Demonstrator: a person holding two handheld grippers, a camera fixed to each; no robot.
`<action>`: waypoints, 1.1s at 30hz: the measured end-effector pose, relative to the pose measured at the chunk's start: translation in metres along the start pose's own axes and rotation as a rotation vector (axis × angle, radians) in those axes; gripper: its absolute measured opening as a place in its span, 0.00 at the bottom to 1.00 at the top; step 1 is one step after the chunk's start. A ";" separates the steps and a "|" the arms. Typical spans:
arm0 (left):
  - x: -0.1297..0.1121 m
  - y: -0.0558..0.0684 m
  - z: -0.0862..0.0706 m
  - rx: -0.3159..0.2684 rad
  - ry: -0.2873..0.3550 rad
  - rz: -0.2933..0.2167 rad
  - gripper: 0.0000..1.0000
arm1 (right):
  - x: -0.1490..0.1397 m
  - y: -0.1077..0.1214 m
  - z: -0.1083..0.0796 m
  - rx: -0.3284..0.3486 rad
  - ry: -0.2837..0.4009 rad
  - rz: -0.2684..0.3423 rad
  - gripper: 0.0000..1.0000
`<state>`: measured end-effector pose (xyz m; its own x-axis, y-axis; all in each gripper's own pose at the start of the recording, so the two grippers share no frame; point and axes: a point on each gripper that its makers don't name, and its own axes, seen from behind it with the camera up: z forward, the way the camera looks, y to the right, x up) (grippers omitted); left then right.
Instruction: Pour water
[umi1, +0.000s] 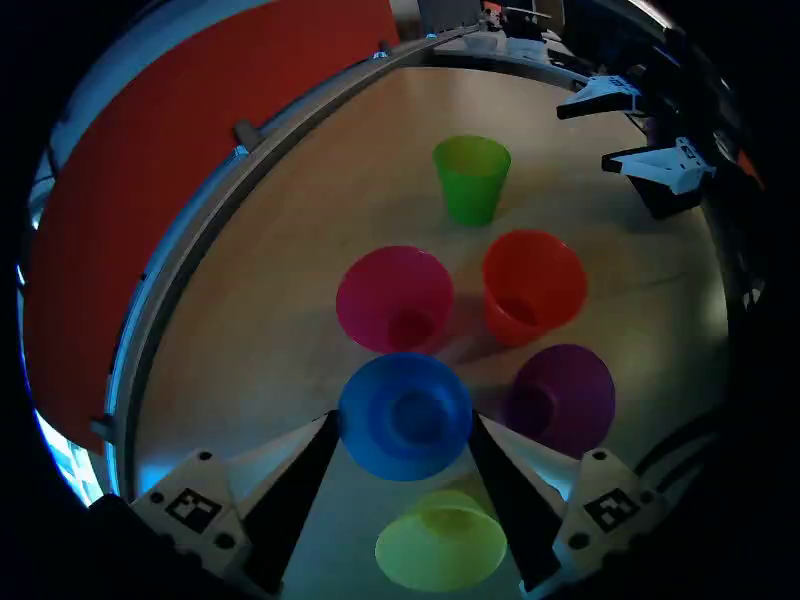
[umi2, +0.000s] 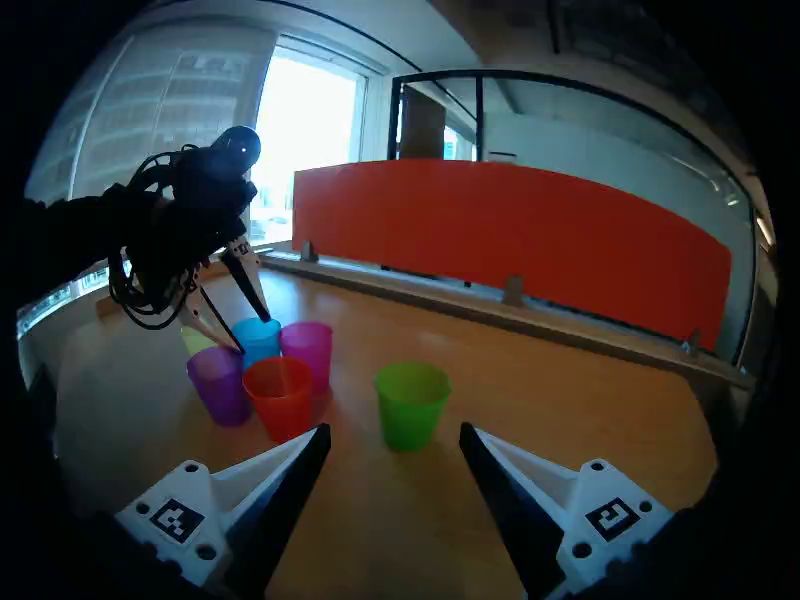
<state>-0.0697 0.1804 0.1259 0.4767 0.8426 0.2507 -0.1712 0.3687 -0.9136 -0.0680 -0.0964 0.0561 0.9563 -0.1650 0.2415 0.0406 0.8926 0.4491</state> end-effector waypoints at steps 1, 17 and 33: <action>0.000 0.000 0.001 0.000 -0.001 0.001 0.91 | 0.000 0.000 0.000 0.000 -0.001 0.000 1.00; 0.002 -0.001 0.009 0.005 0.008 0.013 0.91 | -0.003 0.001 0.002 0.002 -0.006 0.002 1.00; 0.003 -0.002 0.013 0.012 0.044 -0.001 0.90 | -0.006 0.001 0.001 0.003 -0.005 0.008 1.00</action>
<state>-0.0790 0.1873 0.1324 0.5146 0.8240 0.2373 -0.1810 0.3749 -0.9092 -0.0745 -0.0951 0.0560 0.9551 -0.1600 0.2496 0.0320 0.8926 0.4496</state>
